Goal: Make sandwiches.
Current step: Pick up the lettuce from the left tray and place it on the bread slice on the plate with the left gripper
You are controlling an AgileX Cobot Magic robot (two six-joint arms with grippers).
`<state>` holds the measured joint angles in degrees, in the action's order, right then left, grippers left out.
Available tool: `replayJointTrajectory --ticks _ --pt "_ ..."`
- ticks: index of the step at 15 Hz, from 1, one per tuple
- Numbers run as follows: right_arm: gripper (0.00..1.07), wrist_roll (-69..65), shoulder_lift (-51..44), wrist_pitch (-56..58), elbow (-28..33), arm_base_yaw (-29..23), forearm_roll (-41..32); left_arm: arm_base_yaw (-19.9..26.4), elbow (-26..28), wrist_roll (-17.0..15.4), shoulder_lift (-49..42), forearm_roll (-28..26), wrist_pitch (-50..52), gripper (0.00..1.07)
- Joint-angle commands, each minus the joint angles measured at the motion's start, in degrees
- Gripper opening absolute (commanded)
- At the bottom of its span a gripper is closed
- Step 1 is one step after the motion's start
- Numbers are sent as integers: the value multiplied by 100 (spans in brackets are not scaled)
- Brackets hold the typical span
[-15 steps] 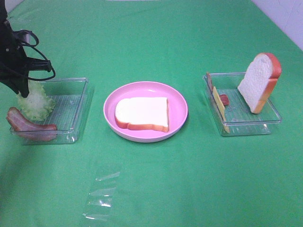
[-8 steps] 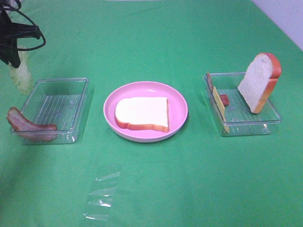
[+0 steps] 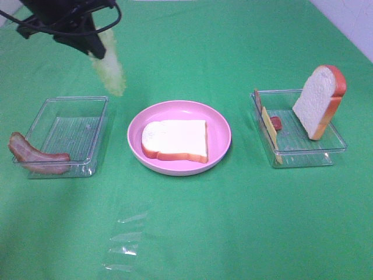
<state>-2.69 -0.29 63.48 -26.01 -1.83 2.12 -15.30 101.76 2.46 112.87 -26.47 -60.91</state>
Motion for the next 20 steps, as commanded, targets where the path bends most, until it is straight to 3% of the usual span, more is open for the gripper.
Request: replayJointTrajectory --ticks 1,5,8,9,15,20 --pt "84 -52 -149 -52 11 0 17 -304 -17 573 172 -688 321 0" --pt "84 -52 -149 -52 11 0 17 -837 -17 1415 842 -1793 808 0" --pt "84 -52 -149 -52 11 0 17 -1037 -17 1484 1306 -2154 1066 0" --pt "84 -52 -149 -52 11 0 17 -1117 -17 1662 1576 -2269 1049 0" --pt "84 -52 -149 -52 11 0 17 -1100 -17 1667 1891 -1662 1071 0" --pt "84 -52 -149 -52 11 0 17 -1100 -17 1163 1914 -670 1272 0"
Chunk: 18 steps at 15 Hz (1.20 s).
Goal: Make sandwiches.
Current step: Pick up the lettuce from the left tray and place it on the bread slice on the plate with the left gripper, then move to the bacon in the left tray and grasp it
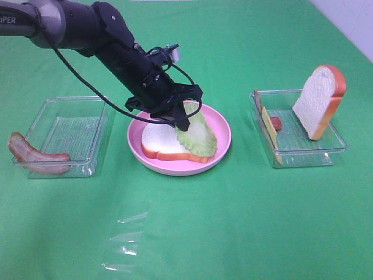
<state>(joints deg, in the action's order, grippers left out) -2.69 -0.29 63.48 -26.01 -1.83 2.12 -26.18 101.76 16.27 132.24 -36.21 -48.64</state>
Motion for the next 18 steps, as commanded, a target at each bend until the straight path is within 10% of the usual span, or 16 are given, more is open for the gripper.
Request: replayJointTrajectory --ticks 1,8,14,18 --pt "84 -52 -149 -52 11 0 17 -11 -17 -372 -23 602 17 0" --pt "84 -52 -149 -52 11 0 17 -11 315 -768 -52 1255 -264 6" --pt "84 -52 -149 -52 11 0 17 -57 1444 -1753 -52 2630 -1421 102" --pt "84 -52 -149 -52 11 0 17 -11 2149 -2057 -155 3002 -2710 102"
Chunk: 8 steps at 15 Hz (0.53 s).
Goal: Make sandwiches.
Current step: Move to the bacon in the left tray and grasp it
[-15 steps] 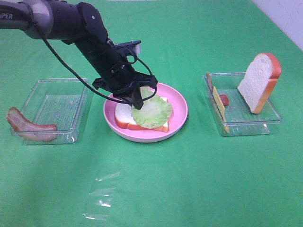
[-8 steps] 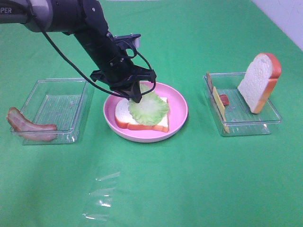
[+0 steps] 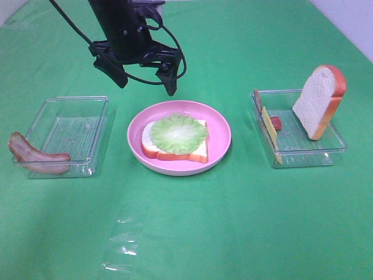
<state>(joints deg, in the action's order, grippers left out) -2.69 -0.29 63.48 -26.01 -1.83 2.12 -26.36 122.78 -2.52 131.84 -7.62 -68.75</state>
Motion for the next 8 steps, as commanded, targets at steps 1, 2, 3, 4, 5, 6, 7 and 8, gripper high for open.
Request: replayJointTrajectory --ticks 1,2,3,4,5,6,7,8 --pt "84 -52 -149 -52 11 0 17 11 -63 -223 -264 229 -699 102" --pt "84 -52 -149 -52 11 0 17 69 -292 -218 -464 281 -699 102" --pt "84 -52 -149 -52 11 0 17 74 -510 -218 -613 286 -699 102" --pt "84 -52 -149 -52 11 0 17 195 -991 -223 -928 407 -699 102" --pt "84 -52 -149 -52 11 0 17 372 -1558 -309 -1306 487 -699 102" --pt "84 -52 -149 -52 11 0 17 613 -2017 -338 -1633 498 -699 102" --pt "84 -52 -149 -52 11 0 17 865 -2395 -321 -1828 544 -699 102" --pt "84 -52 -149 -52 11 0 17 1163 -2727 -327 -2011 584 -699 102"
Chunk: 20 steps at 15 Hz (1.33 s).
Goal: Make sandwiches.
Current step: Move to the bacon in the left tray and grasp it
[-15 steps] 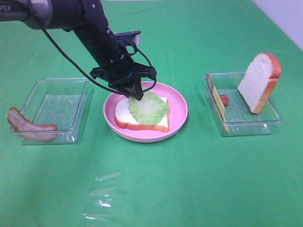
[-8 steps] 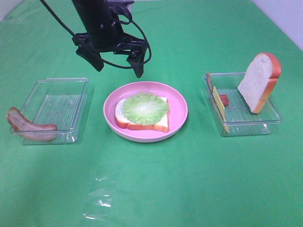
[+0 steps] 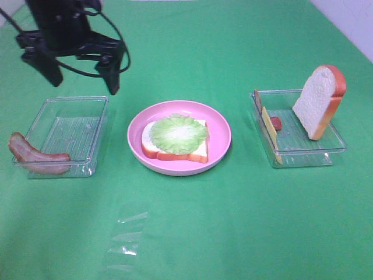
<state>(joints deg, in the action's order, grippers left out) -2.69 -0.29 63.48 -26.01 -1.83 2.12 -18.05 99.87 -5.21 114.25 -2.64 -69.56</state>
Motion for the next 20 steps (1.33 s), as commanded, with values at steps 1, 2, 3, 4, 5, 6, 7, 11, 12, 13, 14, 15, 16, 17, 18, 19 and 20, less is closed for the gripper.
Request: replayJointTrajectory --ticks 1,2,3,4,5,6,7,11,12,13,14,15,16,17,18,19,20 --pt "84 -52 -149 -52 11 0 17 579 -659 -57 -367 86 -619 102" --pt "84 -52 -149 -52 11 0 17 945 -940 86 -407 103 -625 102" --pt "84 -52 -149 -52 11 0 17 1026 -1008 103 -401 103 -625 102" --pt "84 -52 -149 -52 11 0 17 1180 -1123 109 -390 103 -625 101" --pt "84 -52 -149 -52 11 0 17 1301 -1238 120 -384 109 -619 100" --pt "84 -52 -149 -52 11 0 17 1404 -1335 166 -367 115 -561 99" --pt "84 -52 -149 -52 11 0 17 1484 -1438 218 -344 126 -418 99" --pt "84 -52 -149 -52 11 0 17 1461 -1518 223 52 34 -11 98" --pt "84 -52 -149 -52 11 0 17 1438 -1507 223 120 -34 63 96" --pt "84 -52 -149 -52 11 0 17 1421 -1507 223 195 -52 155 93" --pt "84 -52 -149 -52 11 0 17 1404 -1507 206 275 -52 235 90" --pt "84 -52 -149 -52 11 0 17 1398 -1507 206 344 -86 235 87" --pt "84 -52 -149 -52 11 0 17 1398 -1507 206 418 -92 235 85" --pt "84 -52 -149 -52 11 0 17 1398 -1507 195 464 -92 235 84" --pt "84 -52 -149 -52 11 0 17 1398 -1507 189 470 -92 246 84" --pt "84 -52 -149 -52 11 0 17 1398 -1507 189 470 -92 258 83" --pt "84 -52 -149 -52 11 0 17 1398 -1507 189 470 -92 258 73"
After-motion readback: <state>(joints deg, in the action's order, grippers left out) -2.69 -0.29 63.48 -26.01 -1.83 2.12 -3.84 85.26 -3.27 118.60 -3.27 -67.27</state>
